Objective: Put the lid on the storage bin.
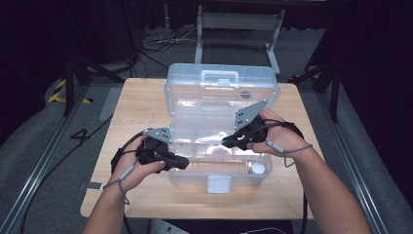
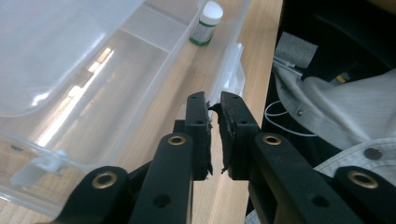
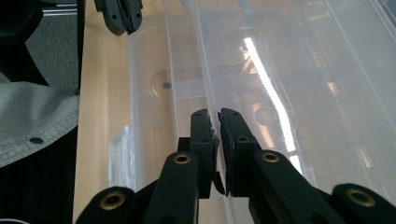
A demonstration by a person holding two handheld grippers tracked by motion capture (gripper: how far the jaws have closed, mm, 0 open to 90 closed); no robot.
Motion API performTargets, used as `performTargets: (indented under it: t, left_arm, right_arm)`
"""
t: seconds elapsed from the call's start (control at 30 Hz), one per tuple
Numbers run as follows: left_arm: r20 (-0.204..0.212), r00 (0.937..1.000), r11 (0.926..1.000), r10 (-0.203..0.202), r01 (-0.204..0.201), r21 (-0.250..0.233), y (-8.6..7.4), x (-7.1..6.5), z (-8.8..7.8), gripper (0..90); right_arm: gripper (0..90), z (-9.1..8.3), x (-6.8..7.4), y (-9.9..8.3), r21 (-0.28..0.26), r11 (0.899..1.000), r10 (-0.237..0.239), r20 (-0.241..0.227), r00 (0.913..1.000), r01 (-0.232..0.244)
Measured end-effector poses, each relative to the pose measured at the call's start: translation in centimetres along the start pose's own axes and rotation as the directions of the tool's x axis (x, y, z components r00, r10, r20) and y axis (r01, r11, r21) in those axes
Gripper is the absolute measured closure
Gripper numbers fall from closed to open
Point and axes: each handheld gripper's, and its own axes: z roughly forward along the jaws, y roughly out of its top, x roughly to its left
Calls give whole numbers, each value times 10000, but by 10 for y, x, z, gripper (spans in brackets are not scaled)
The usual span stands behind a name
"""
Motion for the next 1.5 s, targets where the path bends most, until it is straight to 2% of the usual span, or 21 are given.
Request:
performTargets:
  t: [0.2,0.4,0.73,0.9,1.2,1.37,1.47,1.5]
  left_arm:
    - [-132,9999,10000,43,-44,-90,1,0,-4,842]
    - [-262,9997,9979,-12,-4,-640,5,0,-13,865]
    - [-575,9983,9923,-93,21,-1241,11,1,-26,864]
    - [-765,9969,9866,-167,40,-1632,16,2,-33,863]
    - [-979,9951,9807,-114,-79,-1952,23,5,-39,860]
    - [-1151,9930,9764,-278,23,-2158,27,8,-41,861]
    - [-1277,9909,9686,-432,102,-2485,28,11,-43,863]
    - [-1277,9909,9686,-432,102,-2485,28,11,-43,863]
  right_arm:
    - [849,0,0,-1,-65,10000,21,27,10000,-21]
    - [850,0,1,-1,-89,10000,-7,94,10000,8]
    - [860,1,1,-1,-108,9999,-58,123,9999,59]
    - [862,1,1,-2,-150,9999,-30,111,9999,32]
    - [865,1,3,-3,-222,9997,-49,178,9998,52]
    - [865,1,4,-5,-260,9996,-65,165,9998,69]
    - [865,1,5,-5,-262,9996,-70,178,9998,75]
    - [865,1,5,-5,-262,9996,-70,178,9998,75]
